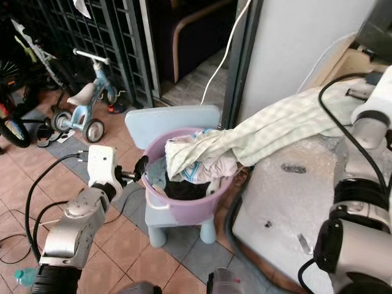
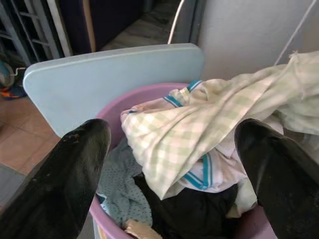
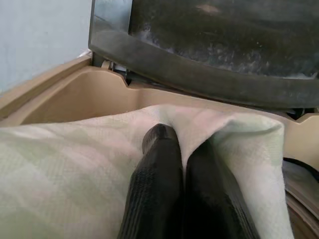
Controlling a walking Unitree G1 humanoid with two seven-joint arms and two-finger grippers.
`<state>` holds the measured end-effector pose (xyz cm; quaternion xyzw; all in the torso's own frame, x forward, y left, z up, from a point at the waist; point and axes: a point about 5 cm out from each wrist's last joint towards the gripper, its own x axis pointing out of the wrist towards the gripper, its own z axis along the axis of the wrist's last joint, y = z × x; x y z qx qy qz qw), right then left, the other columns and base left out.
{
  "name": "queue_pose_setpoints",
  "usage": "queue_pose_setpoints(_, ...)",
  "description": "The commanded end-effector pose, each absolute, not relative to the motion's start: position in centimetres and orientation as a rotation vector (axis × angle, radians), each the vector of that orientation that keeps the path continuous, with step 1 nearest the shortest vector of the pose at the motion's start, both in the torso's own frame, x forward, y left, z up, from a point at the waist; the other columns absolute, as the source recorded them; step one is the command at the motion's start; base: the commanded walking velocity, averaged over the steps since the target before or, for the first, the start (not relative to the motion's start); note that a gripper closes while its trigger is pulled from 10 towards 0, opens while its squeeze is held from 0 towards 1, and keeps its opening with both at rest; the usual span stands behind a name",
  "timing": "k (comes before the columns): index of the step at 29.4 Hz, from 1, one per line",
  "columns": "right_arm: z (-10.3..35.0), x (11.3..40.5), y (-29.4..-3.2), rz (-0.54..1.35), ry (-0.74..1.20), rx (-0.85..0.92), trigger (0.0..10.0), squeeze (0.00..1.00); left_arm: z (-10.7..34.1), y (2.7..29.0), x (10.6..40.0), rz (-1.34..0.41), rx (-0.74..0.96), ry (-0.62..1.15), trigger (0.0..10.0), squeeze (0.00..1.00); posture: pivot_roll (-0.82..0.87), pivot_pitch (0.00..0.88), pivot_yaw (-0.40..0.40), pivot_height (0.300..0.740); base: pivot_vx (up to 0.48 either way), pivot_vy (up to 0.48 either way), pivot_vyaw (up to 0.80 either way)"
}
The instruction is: Clothes washing
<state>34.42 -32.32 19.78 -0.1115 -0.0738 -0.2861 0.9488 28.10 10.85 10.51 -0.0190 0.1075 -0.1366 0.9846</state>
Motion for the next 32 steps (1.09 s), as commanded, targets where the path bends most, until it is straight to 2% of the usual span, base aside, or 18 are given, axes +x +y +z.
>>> queue_pose_setpoints(1,21.3,35.0,-30.9,-0.511,-0.212,-0.248,10.0,0.00,10.4,12.2,27.9,-0.237,-0.027,0.229,10.0,0.00,-0.04,0.065,0.017,0.740,0.000,0.000,-0.80)
queue_pose_setpoints(2,21.1,35.0,-30.4,-0.485,-0.211,-0.252,10.0,0.00,10.4,12.4,27.9,-0.231,-0.030,0.229,10.0,0.00,-0.05,0.071,0.010,0.740,0.000,0.000,-0.80)
queue_pose_setpoints(3,20.9,35.1,-28.8,-0.389,-0.232,-0.300,10.0,0.00,10.4,12.7,27.7,-0.218,-0.043,0.229,10.0,0.00,-0.05,0.074,0.011,0.740,0.000,0.000,-0.80)
queue_pose_setpoints(4,20.9,35.1,-28.8,-0.389,-0.232,-0.300,10.0,0.00,10.4,12.7,27.7,-0.218,-0.043,0.229,10.0,0.00,-0.05,0.074,0.011,0.740,0.000,0.000,-0.80)
queue_pose_setpoints(7,20.6,34.6,-26.7,-0.267,-0.260,-0.351,10.0,0.00,10.5,12.8,27.3,-0.227,-0.059,0.213,10.0,0.00,-0.04,0.070,0.014,0.740,0.000,0.000,-0.80)
queue_pose_setpoints(14,20.0,33.2,-26.6,-0.269,-0.252,-0.367,10.0,0.00,9.7,12.8,26.2,-0.236,-0.086,0.247,10.0,0.00,-0.06,0.054,0.031,0.740,0.000,0.000,-0.80)
queue_pose_setpoints(19,20.8,32.5,-28.7,-0.367,-0.252,-0.374,10.0,0.00,9.5,11.8,26.2,-0.285,-0.118,0.262,10.0,0.00,-0.08,0.039,0.040,0.740,0.000,0.000,-0.80)
queue_pose_setpoints(23,21.1,32.5,-29.0,-0.375,-0.254,-0.365,10.0,0.00,9.8,11.7,26.5,-0.292,-0.114,0.248,10.0,0.00,-0.08,0.037,0.043,0.740,0.000,0.000,-0.80)
queue_pose_setpoints(26,21.0,32.5,-28.4,-0.346,-0.259,-0.338,10.0,0.00,10.0,11.9,26.7,-0.295,-0.095,0.233,10.0,0.00,-0.08,0.041,0.043,0.740,0.000,0.000,-0.71)
queue_pose_setpoints(32,21.7,33.4,-25.7,-0.231,-0.297,-0.345,10.0,0.00,11.4,12.7,27.4,-0.280,-0.073,0.182,10.0,0.00,-0.05,0.077,0.044,0.740,0.127,0.000,0.00)
